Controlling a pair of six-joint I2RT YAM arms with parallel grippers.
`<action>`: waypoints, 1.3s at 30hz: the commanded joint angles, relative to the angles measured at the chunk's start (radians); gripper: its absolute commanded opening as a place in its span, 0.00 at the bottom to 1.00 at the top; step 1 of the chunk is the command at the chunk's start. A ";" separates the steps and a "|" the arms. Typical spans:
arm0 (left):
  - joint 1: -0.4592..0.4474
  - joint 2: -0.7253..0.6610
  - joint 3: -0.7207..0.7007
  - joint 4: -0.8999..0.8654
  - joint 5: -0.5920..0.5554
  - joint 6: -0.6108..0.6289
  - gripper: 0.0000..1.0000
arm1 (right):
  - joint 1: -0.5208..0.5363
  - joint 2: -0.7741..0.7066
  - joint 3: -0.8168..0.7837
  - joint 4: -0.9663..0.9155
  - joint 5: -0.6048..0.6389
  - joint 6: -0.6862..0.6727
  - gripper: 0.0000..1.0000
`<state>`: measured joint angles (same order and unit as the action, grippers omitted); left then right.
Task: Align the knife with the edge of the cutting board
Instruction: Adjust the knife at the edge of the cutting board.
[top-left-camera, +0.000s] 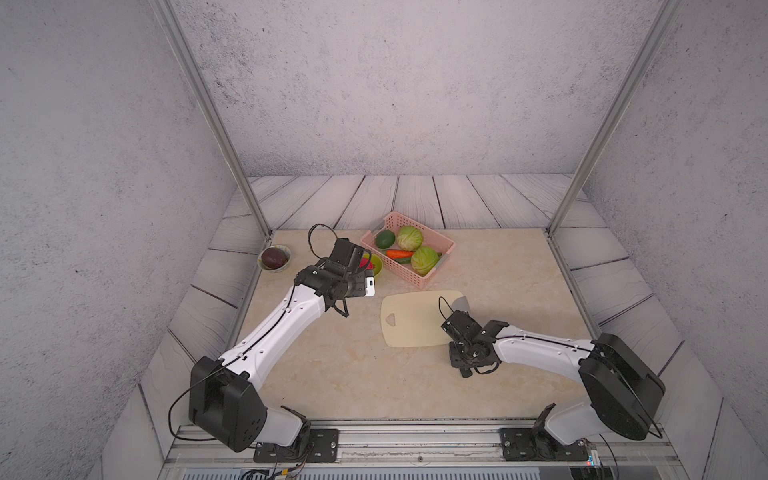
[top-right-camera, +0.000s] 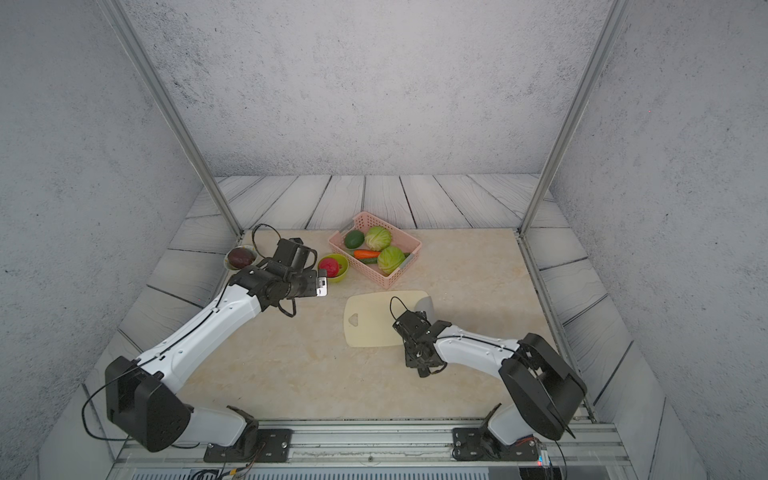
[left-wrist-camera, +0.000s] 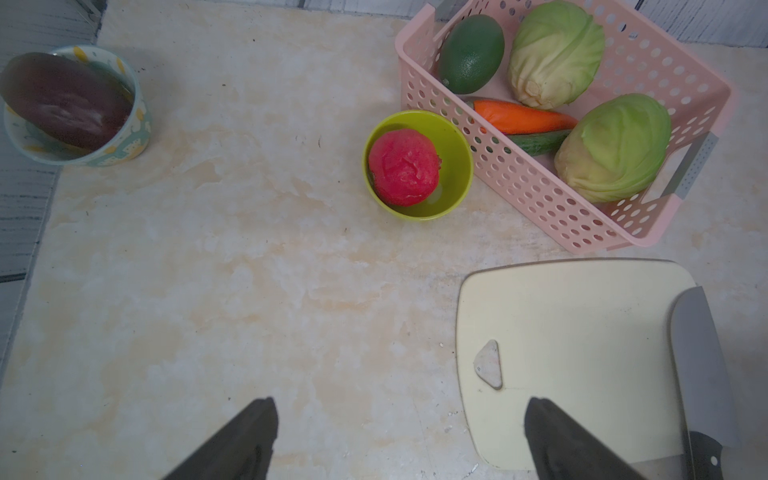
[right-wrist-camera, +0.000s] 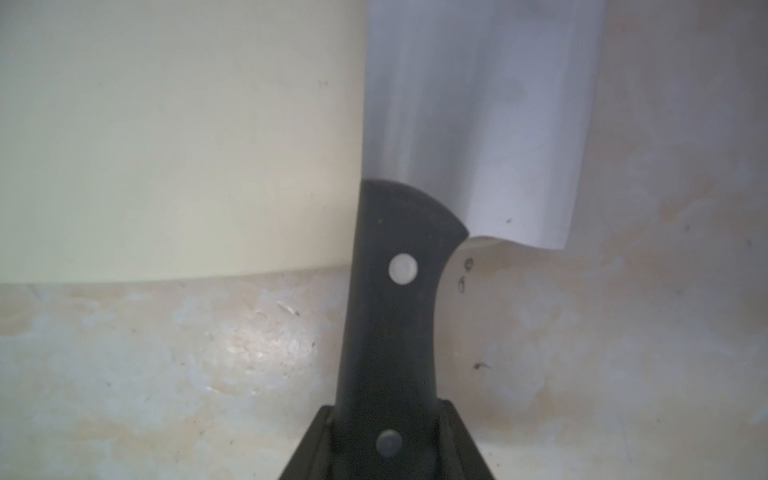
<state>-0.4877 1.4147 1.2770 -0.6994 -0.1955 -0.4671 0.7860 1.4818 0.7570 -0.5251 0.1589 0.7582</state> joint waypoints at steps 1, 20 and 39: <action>-0.006 0.012 0.026 -0.009 -0.016 0.012 0.98 | -0.004 -0.016 -0.002 0.000 0.005 0.003 0.25; -0.005 0.010 0.027 -0.009 -0.015 0.012 0.98 | -0.004 -0.017 0.001 -0.001 0.001 0.003 0.24; -0.005 0.010 0.028 -0.009 -0.015 0.012 0.98 | -0.002 -0.013 0.002 0.007 -0.005 0.004 0.24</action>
<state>-0.4877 1.4147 1.2812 -0.6998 -0.1955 -0.4671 0.7860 1.4818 0.7570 -0.5190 0.1547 0.7582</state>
